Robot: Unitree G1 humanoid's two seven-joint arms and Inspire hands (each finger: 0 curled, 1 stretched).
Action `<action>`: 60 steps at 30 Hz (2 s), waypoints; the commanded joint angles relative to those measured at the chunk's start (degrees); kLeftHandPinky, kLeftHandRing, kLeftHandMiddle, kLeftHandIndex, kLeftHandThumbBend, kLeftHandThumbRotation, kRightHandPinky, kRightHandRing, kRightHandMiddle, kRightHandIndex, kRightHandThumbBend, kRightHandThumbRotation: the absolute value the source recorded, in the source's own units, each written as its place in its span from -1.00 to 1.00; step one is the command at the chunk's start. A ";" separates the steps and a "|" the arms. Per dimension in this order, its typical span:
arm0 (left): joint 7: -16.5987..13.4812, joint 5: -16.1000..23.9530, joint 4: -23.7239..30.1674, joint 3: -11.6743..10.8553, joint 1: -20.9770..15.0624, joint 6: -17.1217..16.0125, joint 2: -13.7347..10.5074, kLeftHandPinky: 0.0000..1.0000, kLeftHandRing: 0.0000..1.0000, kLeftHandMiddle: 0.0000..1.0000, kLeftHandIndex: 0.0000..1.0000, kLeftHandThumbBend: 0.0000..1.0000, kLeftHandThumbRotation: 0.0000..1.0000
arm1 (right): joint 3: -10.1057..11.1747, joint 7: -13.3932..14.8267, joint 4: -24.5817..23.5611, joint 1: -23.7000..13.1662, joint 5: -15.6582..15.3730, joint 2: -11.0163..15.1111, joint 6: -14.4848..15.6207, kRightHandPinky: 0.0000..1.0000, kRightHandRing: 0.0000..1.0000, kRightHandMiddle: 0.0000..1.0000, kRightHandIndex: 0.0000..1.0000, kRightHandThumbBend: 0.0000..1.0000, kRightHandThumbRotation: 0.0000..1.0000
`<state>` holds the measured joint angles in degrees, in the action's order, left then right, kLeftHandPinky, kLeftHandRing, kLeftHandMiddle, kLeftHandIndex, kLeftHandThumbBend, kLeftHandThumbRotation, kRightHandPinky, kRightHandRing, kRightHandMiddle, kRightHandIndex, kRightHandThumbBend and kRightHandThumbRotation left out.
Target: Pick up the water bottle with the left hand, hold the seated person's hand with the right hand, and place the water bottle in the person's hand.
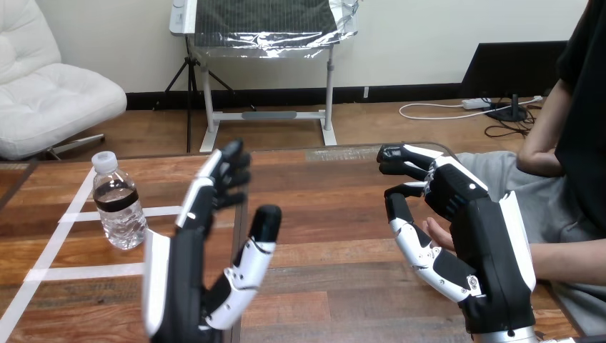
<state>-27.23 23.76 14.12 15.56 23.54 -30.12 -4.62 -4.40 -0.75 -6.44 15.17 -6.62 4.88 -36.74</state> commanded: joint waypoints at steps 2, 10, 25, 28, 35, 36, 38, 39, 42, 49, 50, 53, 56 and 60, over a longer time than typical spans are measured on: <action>-2.47 3.65 3.68 -3.88 -3.79 0.75 3.36 0.50 0.60 0.68 0.70 -0.13 0.13 | 0.23 -0.24 0.45 -4.07 0.88 -0.35 -0.52 0.17 0.45 0.54 0.37 -0.45 -0.79; -5.55 8.77 4.10 -7.47 -4.85 2.56 2.51 0.54 0.64 0.70 0.71 -0.16 0.05 | 0.21 -0.32 0.72 -4.05 0.83 -0.35 -0.78 0.17 0.46 0.54 0.37 -0.46 -0.80; -12.31 19.88 3.54 -14.32 -7.63 8.43 -0.07 0.59 0.70 0.74 0.75 -0.13 0.08 | 0.20 -0.06 0.71 -3.85 0.03 -0.44 -0.89 0.15 0.45 0.55 0.38 -0.47 -0.80; -13.61 22.59 3.42 -15.61 -8.35 10.04 -0.82 0.60 0.70 0.75 0.76 -0.13 0.06 | 0.13 -0.10 0.84 -3.90 0.08 -0.47 -1.12 0.15 0.45 0.55 0.38 -0.47 -0.80; -17.05 26.47 1.79 -18.23 -10.74 12.79 -2.37 0.56 0.69 0.74 0.76 -0.09 0.07 | 0.04 -0.19 1.17 -3.98 0.08 -0.43 -1.58 0.15 0.46 0.54 0.38 -0.48 -0.79; -17.37 26.68 1.51 -18.48 -11.04 13.03 -2.58 0.54 0.68 0.74 0.75 -0.06 0.09 | 0.04 -0.17 1.23 -3.99 0.06 -0.43 -1.63 0.15 0.46 0.54 0.38 -0.48 -0.80; -18.11 27.26 0.86 -19.07 -11.74 13.77 -3.09 0.53 0.68 0.74 0.75 -0.05 0.10 | 0.01 -0.11 1.29 -3.99 -0.03 -0.48 -1.70 0.15 0.46 0.54 0.38 -0.48 -0.80; -18.44 27.55 0.59 -19.29 -12.05 14.17 -3.31 0.52 0.68 0.74 0.75 -0.03 0.12 | -0.01 -0.07 1.30 -3.99 -0.07 -0.51 -1.72 0.15 0.45 0.54 0.38 -0.48 -0.79; -19.38 29.34 -0.26 -20.04 -13.03 16.20 -4.04 0.50 0.68 0.75 0.76 -0.01 0.16 | -0.04 -0.06 1.41 -4.00 -0.18 -0.51 -1.92 0.14 0.45 0.54 0.38 -0.48 -0.79; -19.97 31.66 -2.44 -21.11 -15.43 20.58 -5.97 0.54 0.71 0.78 0.77 0.04 0.27 | -0.22 -0.45 1.57 -4.06 0.46 -0.50 -1.92 0.13 0.44 0.53 0.39 -0.47 -0.78; -19.62 31.85 -2.75 -21.33 -15.92 21.52 -6.26 0.55 0.72 0.78 0.77 0.04 0.29 | -0.18 -0.32 1.56 -4.05 0.22 -0.54 -1.94 0.13 0.44 0.53 0.38 -0.47 -0.77; -19.16 31.96 -3.63 -21.71 -17.10 23.26 -6.85 0.57 0.74 0.79 0.78 0.06 0.33 | -0.09 -0.10 1.58 -4.08 -0.26 -0.60 -2.05 0.11 0.43 0.53 0.38 -0.47 -0.76; -18.87 31.71 -4.98 -21.99 -18.48 24.47 -7.85 0.55 0.73 0.79 0.77 0.09 0.36 | -0.04 -0.09 1.87 -4.26 -0.41 -0.54 -2.43 0.12 0.43 0.52 0.38 -0.47 -0.75; -18.26 31.54 -7.17 -22.04 -20.32 25.79 -9.77 0.55 0.71 0.79 0.78 0.08 0.34 | 0.02 -0.15 2.35 -4.48 -0.38 -0.43 -2.90 0.13 0.43 0.52 0.37 -0.47 -0.74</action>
<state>-46.32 54.55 9.88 -5.96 8.34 -5.78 -11.19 -4.52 -1.04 -4.38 15.04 -6.81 4.72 -37.72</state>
